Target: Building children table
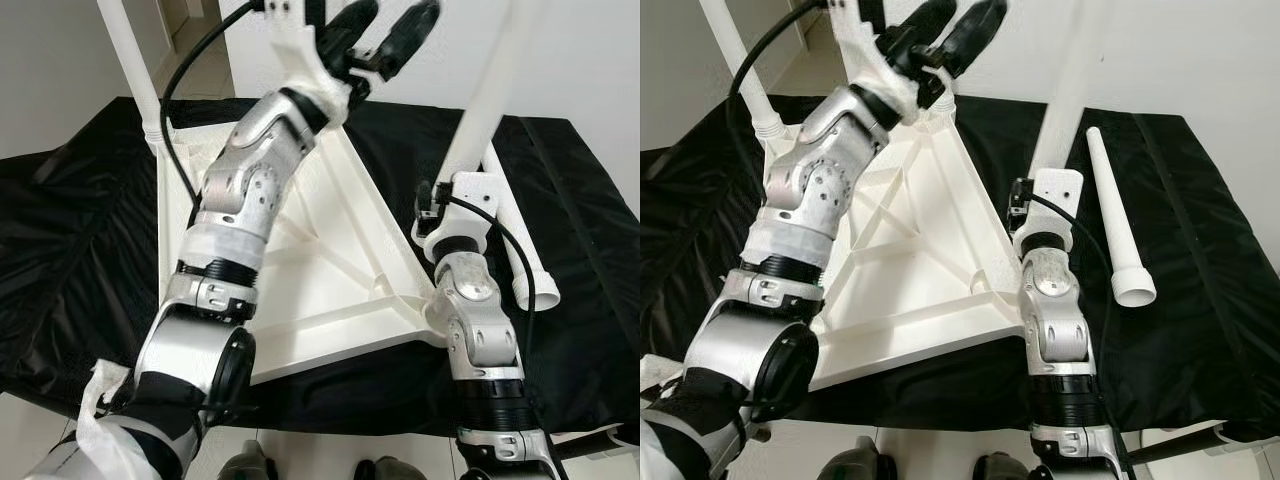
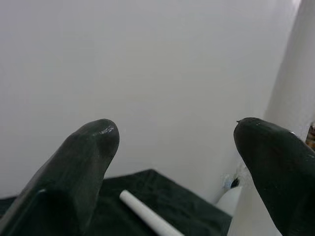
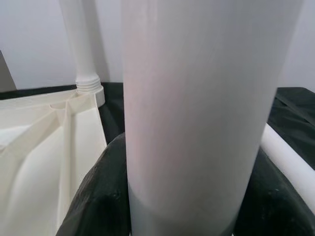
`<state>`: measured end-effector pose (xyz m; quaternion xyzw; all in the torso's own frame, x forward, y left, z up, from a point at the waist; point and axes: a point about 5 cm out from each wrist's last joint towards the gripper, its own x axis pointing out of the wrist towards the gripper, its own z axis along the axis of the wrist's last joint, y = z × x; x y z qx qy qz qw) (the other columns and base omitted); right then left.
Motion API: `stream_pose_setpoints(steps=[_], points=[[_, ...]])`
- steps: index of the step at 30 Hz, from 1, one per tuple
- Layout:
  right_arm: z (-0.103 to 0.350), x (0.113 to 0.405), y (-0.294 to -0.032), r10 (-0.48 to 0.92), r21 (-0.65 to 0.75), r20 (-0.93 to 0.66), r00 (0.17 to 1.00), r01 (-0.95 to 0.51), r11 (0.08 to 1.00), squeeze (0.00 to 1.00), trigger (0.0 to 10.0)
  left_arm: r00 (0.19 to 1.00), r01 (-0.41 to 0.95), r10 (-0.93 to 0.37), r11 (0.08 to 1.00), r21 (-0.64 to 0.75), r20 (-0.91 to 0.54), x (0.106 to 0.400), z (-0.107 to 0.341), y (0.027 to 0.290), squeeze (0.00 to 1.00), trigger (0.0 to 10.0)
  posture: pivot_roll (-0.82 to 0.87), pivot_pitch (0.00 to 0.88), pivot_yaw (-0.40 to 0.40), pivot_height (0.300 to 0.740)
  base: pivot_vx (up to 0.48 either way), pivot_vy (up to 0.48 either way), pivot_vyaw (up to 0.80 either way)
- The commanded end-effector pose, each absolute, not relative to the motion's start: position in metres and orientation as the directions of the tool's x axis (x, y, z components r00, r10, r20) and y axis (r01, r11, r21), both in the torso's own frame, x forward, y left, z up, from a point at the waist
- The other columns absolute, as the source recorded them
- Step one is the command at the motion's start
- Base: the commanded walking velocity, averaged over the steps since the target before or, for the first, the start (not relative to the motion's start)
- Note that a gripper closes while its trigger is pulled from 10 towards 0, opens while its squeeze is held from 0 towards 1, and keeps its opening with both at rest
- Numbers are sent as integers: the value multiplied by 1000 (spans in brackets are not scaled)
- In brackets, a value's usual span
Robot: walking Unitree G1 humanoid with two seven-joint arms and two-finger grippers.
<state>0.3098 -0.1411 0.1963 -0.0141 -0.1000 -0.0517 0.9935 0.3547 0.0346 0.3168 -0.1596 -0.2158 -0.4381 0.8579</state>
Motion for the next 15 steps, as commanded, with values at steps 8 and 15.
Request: stream_pose_setpoints(steps=[8, 15], points=[[199, 293, -146, -69, -45, 254, 965, 83, 996, 0, 10000, 578, 774, -713, 633, 10, 397, 357, 286, 49, 0, 10000, -24, 0, 70, 740, 0, 0, 0], [200, 287, -140, 95, -196, 298, 950, -37, 980, 0, 10000, 577, 768, -729, 638, 59, 368, 359, 286, 49, 0, 10000, -45, 0, 159, 740, 0, 0, 0]])
